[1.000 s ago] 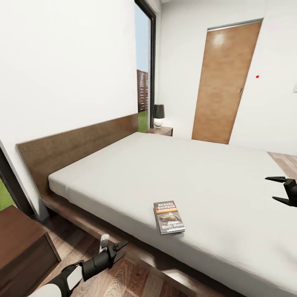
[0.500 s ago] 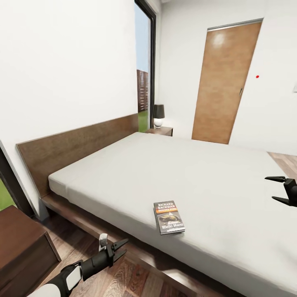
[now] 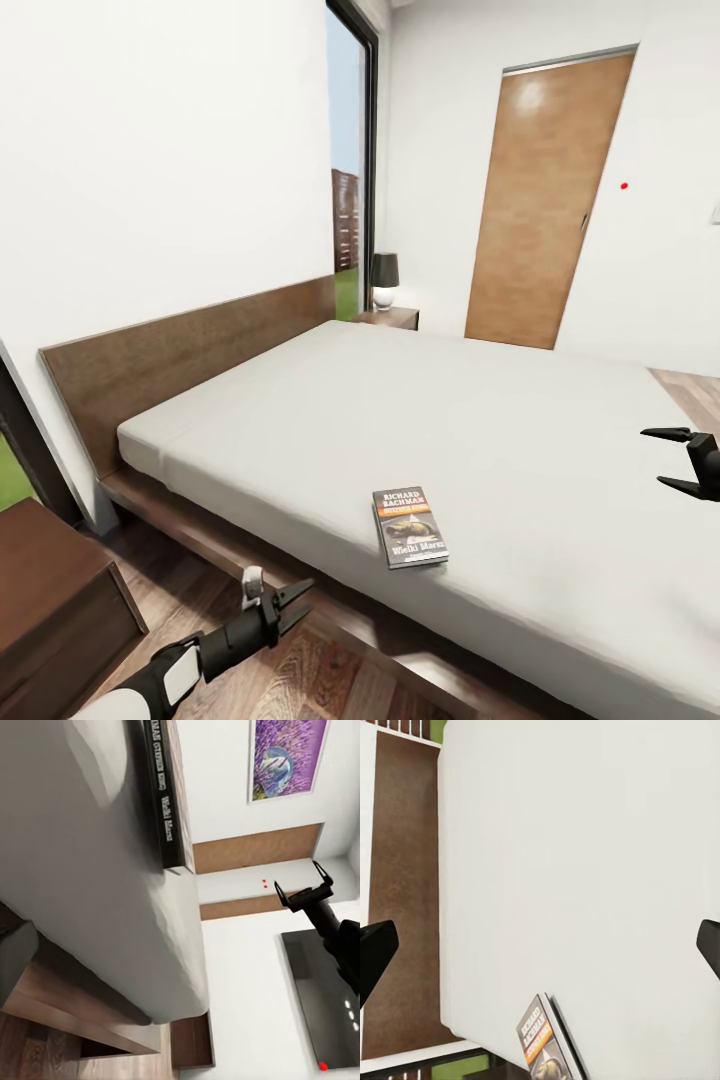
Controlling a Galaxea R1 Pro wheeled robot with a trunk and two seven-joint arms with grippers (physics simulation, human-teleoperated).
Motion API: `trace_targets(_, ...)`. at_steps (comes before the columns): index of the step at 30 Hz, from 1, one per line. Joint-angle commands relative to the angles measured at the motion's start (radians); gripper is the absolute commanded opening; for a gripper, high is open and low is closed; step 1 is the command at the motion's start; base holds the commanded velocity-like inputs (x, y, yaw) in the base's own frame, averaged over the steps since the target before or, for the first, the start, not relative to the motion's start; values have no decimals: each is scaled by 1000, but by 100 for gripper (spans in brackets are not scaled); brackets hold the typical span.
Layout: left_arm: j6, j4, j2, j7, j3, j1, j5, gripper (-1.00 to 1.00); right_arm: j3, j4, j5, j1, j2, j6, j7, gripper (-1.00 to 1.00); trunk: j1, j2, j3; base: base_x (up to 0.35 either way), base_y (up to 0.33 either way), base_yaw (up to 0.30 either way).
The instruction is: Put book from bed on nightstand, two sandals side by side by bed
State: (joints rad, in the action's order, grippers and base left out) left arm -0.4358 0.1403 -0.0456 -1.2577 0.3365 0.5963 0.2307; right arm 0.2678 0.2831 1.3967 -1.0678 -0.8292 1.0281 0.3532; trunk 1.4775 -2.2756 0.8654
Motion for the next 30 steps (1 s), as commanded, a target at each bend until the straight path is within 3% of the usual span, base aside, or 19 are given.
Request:
trace_targets(1, -11, -1, 0, -2, -5, 0, 8, 100, 5, -1, -6, -1, -1, 1, 10, 100, 0, 0, 1, 0, 0, 0)
trace_targets(30, 2, -14, 0, -3, -2, 0, 12, 100, 3, 1, -6, -1, -4, 2, 10, 100, 0, 0, 1, 0, 0, 0)
